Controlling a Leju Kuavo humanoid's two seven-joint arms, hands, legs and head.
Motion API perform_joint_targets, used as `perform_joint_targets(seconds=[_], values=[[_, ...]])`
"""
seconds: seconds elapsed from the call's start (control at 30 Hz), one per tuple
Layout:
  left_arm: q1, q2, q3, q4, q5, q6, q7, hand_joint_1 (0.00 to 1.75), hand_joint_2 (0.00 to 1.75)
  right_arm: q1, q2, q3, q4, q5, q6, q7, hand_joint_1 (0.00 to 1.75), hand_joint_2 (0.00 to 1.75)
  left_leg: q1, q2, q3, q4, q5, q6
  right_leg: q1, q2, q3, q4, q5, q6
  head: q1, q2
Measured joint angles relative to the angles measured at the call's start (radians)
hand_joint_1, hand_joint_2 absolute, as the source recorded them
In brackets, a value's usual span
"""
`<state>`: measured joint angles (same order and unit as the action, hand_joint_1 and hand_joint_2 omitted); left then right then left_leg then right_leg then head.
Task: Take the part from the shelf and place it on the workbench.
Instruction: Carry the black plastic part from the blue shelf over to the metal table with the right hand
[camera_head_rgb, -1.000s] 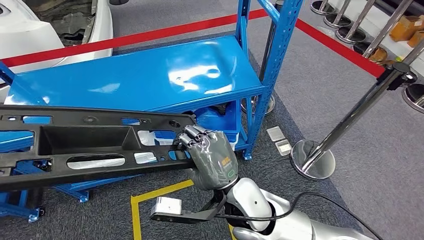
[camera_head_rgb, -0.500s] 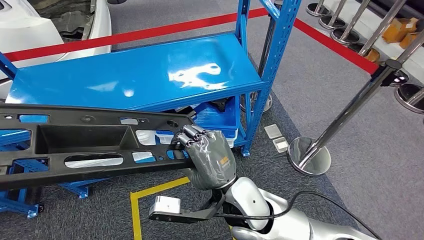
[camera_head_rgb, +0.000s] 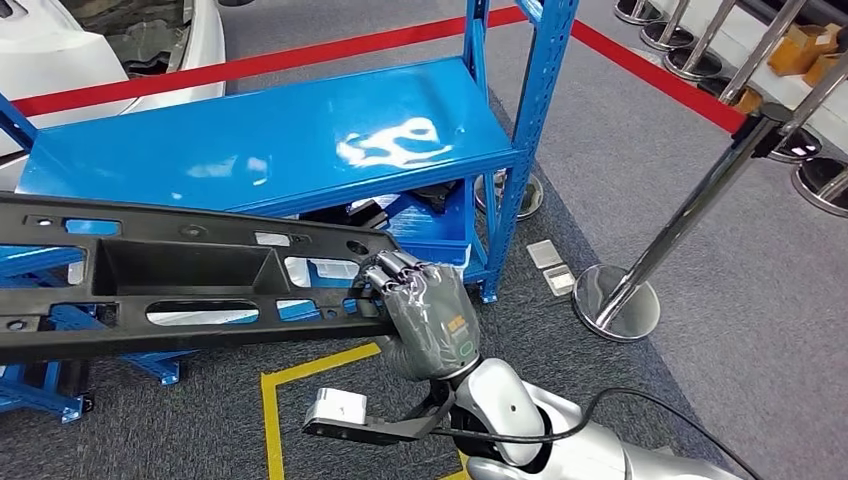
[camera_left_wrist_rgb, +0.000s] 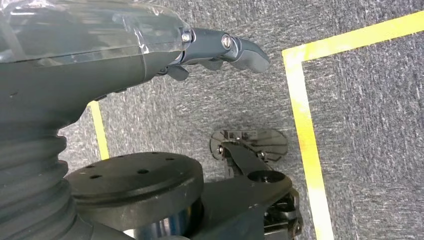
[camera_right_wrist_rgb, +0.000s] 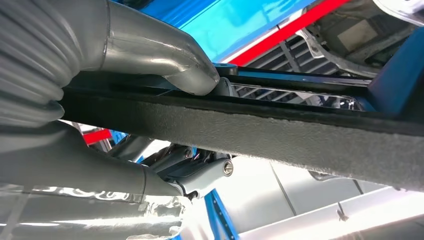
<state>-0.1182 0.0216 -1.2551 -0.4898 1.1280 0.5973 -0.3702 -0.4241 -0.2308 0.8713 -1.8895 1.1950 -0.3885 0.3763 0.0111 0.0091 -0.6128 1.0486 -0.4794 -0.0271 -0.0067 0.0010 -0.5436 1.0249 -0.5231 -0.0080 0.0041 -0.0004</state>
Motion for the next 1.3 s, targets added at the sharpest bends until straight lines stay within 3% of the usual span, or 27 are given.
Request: perform_joint_targets(seconds=[0.07,0.13,0.17,0.2,0.23,0.3,0.37,0.47,0.5,0.57,0.63,0.67,0.7,0.73,0.8,0.87,0.93,1.0,1.03,1.1,1.17,1.2,1.23,1.3], values=[[-0.001,0.000,-0.002,0.000,0.003,-0.001,-0.001,0.00,1.75,0.000,0.000,0.000,-0.001,0.001,0.001,0.000,1.75,1.75,0.002,-0.002,-0.030,0.083,-0.065,-0.010,-0.002,-0.003,-0.010,-0.004,0.011,-0.015,-0.007,0.000],[-0.001,0.000,-0.003,0.000,0.004,-0.003,-0.003,0.00,1.75,0.000,0.000,0.000,-0.001,0.002,0.002,0.000,1.75,1.75,0.004,-0.002,-0.071,0.209,-0.137,-0.016,0.000,-0.005,-0.024,-0.001,0.019,-0.021,-0.012,0.000],[-0.001,0.000,-0.004,0.000,0.006,-0.005,-0.006,0.00,1.75,0.001,0.000,0.000,-0.001,0.002,0.003,0.001,1.75,1.75,0.004,-0.002,-0.079,0.248,-0.152,-0.017,0.001,-0.005,-0.030,0.000,0.023,-0.021,-0.012,0.000],[-0.001,0.000,-0.004,0.000,0.008,-0.006,-0.009,0.00,1.75,0.001,0.000,0.000,-0.001,0.002,0.005,0.001,1.75,1.75,0.004,-0.002,-0.069,0.250,-0.148,-0.016,0.002,-0.005,-0.036,0.003,0.026,-0.021,-0.012,0.000],[-0.002,0.000,-0.005,0.000,0.010,-0.007,-0.014,0.00,1.75,0.001,0.000,0.000,-0.001,0.002,0.007,0.001,1.75,1.75,0.003,-0.002,-0.041,0.213,-0.127,-0.013,0.003,-0.004,-0.040,0.006,0.028,-0.020,-0.012,0.000],[-0.004,0.000,-0.005,0.001,0.013,-0.010,-0.025,0.00,1.75,0.000,0.000,0.000,-0.001,0.002,0.010,0.000,1.75,1.75,0.001,-0.003,0.042,0.075,-0.073,-0.002,0.004,-0.004,-0.046,0.011,0.031,-0.017,-0.012,0.000],[-0.008,-0.002,-0.005,0.005,0.014,-0.016,-0.037,0.00,1.75,-0.001,0.000,0.000,-0.001,0.000,0.011,-0.003,1.75,1.75,-0.003,-0.004,0.085,-0.016,-0.050,0.007,0.006,-0.004,-0.052,0.015,0.036,-0.009,-0.012,0.000],[-0.010,-0.008,-0.005,0.014,0.017,-0.025,-0.049,0.00,1.75,-0.001,0.000,0.000,-0.001,-0.002,0.012,-0.009,1.75,1.75,-0.005,-0.002,0.081,-0.035,-0.041,0.022,0.004,-0.005,-0.060,0.016,0.044,0.011,-0.012,0.000],[-0.011,-0.010,-0.005,0.017,0.017,-0.027,-0.051,0.00,1.75,-0.002,0.000,0.000,-0.001,-0.002,0.012,-0.011,1.75,1.75,-0.003,0.000,0.079,-0.041,-0.034,0.029,0.004,-0.005,-0.065,0.025,0.034,0.016,-0.011,0.000],[-0.014,-0.014,-0.005,0.022,0.019,-0.028,-0.054,0.00,1.75,-0.002,0.000,0.000,-0.001,-0.003,0.012,-0.012,1.75,1.75,0.002,0.003,0.071,-0.051,-0.019,0.041,0.002,-0.003,-0.093,0.094,-0.023,0.025,-0.004,0.000],[-0.016,-0.017,-0.005,0.027,0.021,-0.029,-0.054,0.00,1.75,-0.002,0.000,0.000,-0.001,-0.004,0.012,-0.012,1.75,1.75,0.001,0.003,0.057,-0.048,-0.011,0.046,0.000,-0.002,-0.139,0.219,-0.094,0.032,0.002,0.000],[-0.016,-0.018,-0.005,0.029,0.022,-0.029,-0.054,0.00,1.75,-0.002,0.000,0.000,-0.001,-0.005,0.012,-0.012,1.75,1.75,0.000,0.004,0.050,-0.045,-0.008,0.046,-0.002,-0.002,-0.152,0.264,-0.111,0.035,0.002,0.000],[-0.016,-0.020,-0.005,0.032,0.023,-0.029,-0.054,0.00,1.75,-0.001,0.000,0.000,-0.001,-0.006,0.012,-0.012,1.75,1.75,0.000,0.004,0.042,-0.041,-0.006,0.045,-0.003,-0.002,-0.149,0.277,-0.110,0.037,0.004,0.000],[-0.016,-0.021,-0.005,0.035,0.023,-0.029,-0.054,0.00,1.75,-0.001,0.000,0.000,-0.001,-0.007,0.012,-0.012,1.75,1.75,0.000,0.004,0.037,-0.037,-0.004,0.044,-0.005,-0.002,-0.127,0.251,-0.091,0.037,0.005,0.000],[-0.016,-0.025,-0.005,0.040,0.023,-0.029,-0.055,0.00,1.75,-0.003,0.000,0.000,-0.001,-0.007,0.012,-0.013,1.75,1.75,0.001,0.003,0.029,-0.029,-0.003,0.041,-0.007,-0.003,-0.049,0.123,-0.037,0.035,0.010,0.000],[-0.018,-0.028,-0.005,0.044,0.023,-0.029,-0.056,0.00,1.75,-0.006,0.000,0.000,-0.001,-0.007,0.012,-0.013,1.75,1.75,-0.002,0.002,0.019,-0.018,-0.001,0.032,-0.005,-0.002,-0.001,0.026,-0.014,0.030,0.016,0.000],[-0.020,-0.030,-0.005,0.049,0.023,-0.031,-0.057,0.00,1.75,-0.008,0.000,0.000,-0.001,-0.007,0.012,-0.013,1.75,1.75,-0.004,0.002,0.009,-0.013,0.006,0.019,-0.001,0.000,-0.003,0.009,-0.011,0.022,0.017,0.000],[-0.021,-0.032,-0.005,0.052,0.023,-0.033,-0.057,0.00,1.75,-0.008,0.000,0.000,-0.001,-0.007,0.012,-0.013,1.75,1.75,-0.001,0.001,0.003,-0.007,0.003,0.007,-0.002,0.001,-0.009,0.007,-0.002,0.007,0.015,0.000],[-0.021,-0.032,-0.005,0.053,0.023,-0.035,-0.059,0.00,1.75,-0.008,0.000,0.000,-0.001,-0.007,0.013,-0.014,1.75,1.75,0.000,0.000,-0.004,0.012,-0.013,0.002,-0.004,0.000,-0.011,0.004,0.003,0.000,0.013,0.000],[-0.021,-0.033,-0.005,0.055,0.022,-0.041,-0.063,0.00,1.75,-0.009,0.000,0.000,-0.001,-0.008,0.013,-0.015,1.75,1.75,0.002,-0.002,-0.040,0.106,-0.077,-0.007,-0.005,-0.004,-0.018,0.001,0.011,-0.012,0.005,0.000],[-0.021,-0.033,-0.005,0.057,0.022,-0.045,-0.067,0.00,1.75,-0.009,0.000,0.000,-0.001,-0.008,0.014,-0.015,1.75,1.75,0.003,-0.002,-0.086,0.231,-0.137,-0.013,-0.004,-0.005,-0.028,0.003,0.016,-0.017,-0.002,0.000],[-0.021,-0.033,-0.005,0.058,0.022,-0.046,-0.067,0.00,1.75,-0.009,0.000,0.000,-0.001,-0.008,0.015,-0.015,1.75,1.75,0.003,-0.002,-0.096,0.265,-0.148,-0.014,-0.003,-0.006,-0.031,0.004,0.017,-0.017,-0.003,0.000],[-0.021,-0.033,-0.005,0.059,0.022,-0.046,-0.068,0.00,1.75,-0.009,0.000,0.000,-0.001,-0.008,0.015,-0.015,1.75,1.75,0.003,-0.002,-0.084,0.257,-0.137,-0.013,-0.003,-0.006,-0.034,0.006,0.019,-0.017,-0.004,0.000],[-0.021,-0.033,-0.005,0.060,0.022,-0.047,-0.068,0.00,1.75,-0.009,0.000,0.000,-0.001,-0.008,0.015,-0.016,1.75,1.75,0.003,-0.002,-0.012,0.138,-0.080,-0.007,-0.003,-0.005,-0.036,0.011,0.019,-0.015,-0.006,0.000]])
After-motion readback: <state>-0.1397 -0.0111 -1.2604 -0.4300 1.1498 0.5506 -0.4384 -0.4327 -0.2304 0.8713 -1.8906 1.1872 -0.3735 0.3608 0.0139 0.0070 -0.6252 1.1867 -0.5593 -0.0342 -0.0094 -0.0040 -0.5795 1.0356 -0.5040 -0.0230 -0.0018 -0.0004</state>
